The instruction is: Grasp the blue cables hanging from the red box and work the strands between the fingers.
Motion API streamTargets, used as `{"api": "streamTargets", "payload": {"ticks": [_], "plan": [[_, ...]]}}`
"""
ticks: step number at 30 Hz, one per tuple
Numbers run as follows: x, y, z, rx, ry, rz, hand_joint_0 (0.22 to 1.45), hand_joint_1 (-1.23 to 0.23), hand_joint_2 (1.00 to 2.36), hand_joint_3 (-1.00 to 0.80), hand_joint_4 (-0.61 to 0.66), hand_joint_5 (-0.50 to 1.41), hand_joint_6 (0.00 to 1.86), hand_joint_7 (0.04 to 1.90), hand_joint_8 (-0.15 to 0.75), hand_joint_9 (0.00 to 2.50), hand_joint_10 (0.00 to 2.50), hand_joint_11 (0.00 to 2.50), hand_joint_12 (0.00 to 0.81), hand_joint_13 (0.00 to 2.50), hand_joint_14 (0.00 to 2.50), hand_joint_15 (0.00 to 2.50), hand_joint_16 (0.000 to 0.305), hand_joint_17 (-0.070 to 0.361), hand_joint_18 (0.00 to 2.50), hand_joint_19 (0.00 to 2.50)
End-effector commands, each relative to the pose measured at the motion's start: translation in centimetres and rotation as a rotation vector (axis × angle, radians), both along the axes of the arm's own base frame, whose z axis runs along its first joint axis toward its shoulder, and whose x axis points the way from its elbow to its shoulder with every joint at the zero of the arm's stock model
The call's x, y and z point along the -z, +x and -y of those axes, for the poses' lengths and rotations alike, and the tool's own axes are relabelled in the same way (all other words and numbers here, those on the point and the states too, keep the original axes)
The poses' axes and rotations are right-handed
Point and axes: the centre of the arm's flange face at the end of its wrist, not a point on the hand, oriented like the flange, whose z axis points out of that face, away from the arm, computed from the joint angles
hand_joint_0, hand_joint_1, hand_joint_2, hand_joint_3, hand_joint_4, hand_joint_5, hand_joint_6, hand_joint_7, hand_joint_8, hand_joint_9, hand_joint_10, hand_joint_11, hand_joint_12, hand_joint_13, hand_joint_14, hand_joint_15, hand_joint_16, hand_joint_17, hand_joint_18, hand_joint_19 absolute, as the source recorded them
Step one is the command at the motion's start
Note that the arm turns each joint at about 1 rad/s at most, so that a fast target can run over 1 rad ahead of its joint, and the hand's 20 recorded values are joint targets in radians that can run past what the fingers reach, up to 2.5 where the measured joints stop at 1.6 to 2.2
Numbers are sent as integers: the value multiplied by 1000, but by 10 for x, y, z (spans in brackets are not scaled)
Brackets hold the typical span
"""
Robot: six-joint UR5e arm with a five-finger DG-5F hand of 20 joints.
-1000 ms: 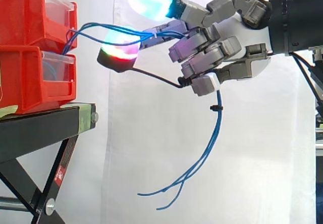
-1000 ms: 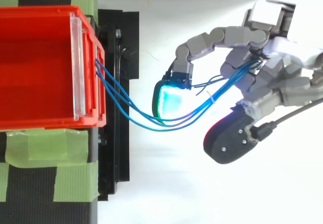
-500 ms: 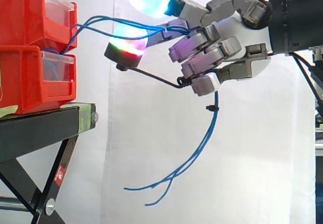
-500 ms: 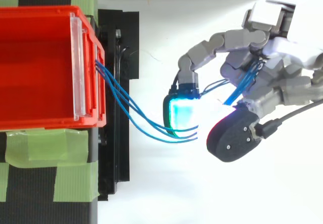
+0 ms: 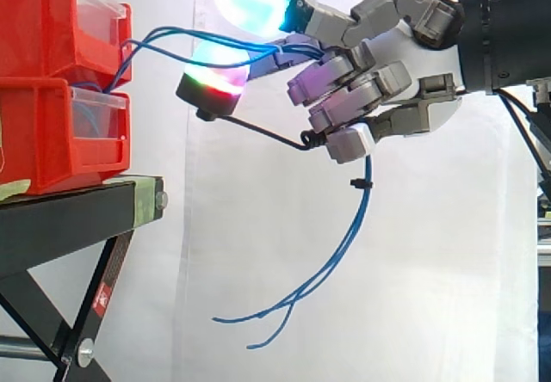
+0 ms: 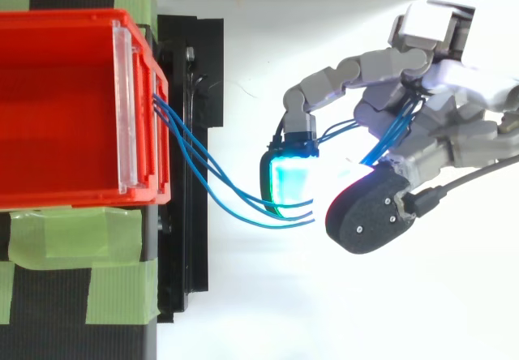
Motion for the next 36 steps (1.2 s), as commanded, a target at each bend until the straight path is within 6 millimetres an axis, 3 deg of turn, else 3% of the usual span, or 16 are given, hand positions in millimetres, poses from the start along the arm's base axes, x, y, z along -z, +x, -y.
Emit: {"api": "streamTargets", "payload": {"ticks": [1, 3, 10, 18, 28, 36], "plan": [[0, 0, 1, 1, 0, 0, 863, -678, 1003, -908, 104, 399, 416, 1143, 351, 1178, 2500, 2104, 507, 1549, 2500, 1251, 73, 163, 1785, 681], [0, 0, 0, -1, 0, 0, 861, -696, 1003, -905, 113, 338, 533, 1067, 351, 1178, 2500, 2104, 507, 1549, 2500, 1251, 73, 163, 1785, 681], [0, 0, 1, 1, 0, 0, 866, -718, 1002, -930, 115, 269, 690, 990, 351, 1178, 2500, 2104, 507, 1549, 2500, 1251, 73, 163, 1785, 681], [0, 0, 0, -1, 0, 2, 902, -756, 1006, -806, 105, 154, 907, 863, 351, 1178, 2500, 2104, 507, 1549, 2500, 1251, 73, 163, 1785, 681], [-1, 1, 0, 1, 2, 9, 946, -761, 1013, -578, 85, 129, 953, 833, 351, 1178, 2500, 2104, 507, 1549, 2500, 1251, 73, 163, 1785, 681], [-1, 1, -1, -1, 2, 9, 1083, -767, 1015, -478, 52, 117, 963, 821, 351, 1178, 2500, 2104, 507, 1549, 2500, 1251, 73, 163, 1785, 681]]}}
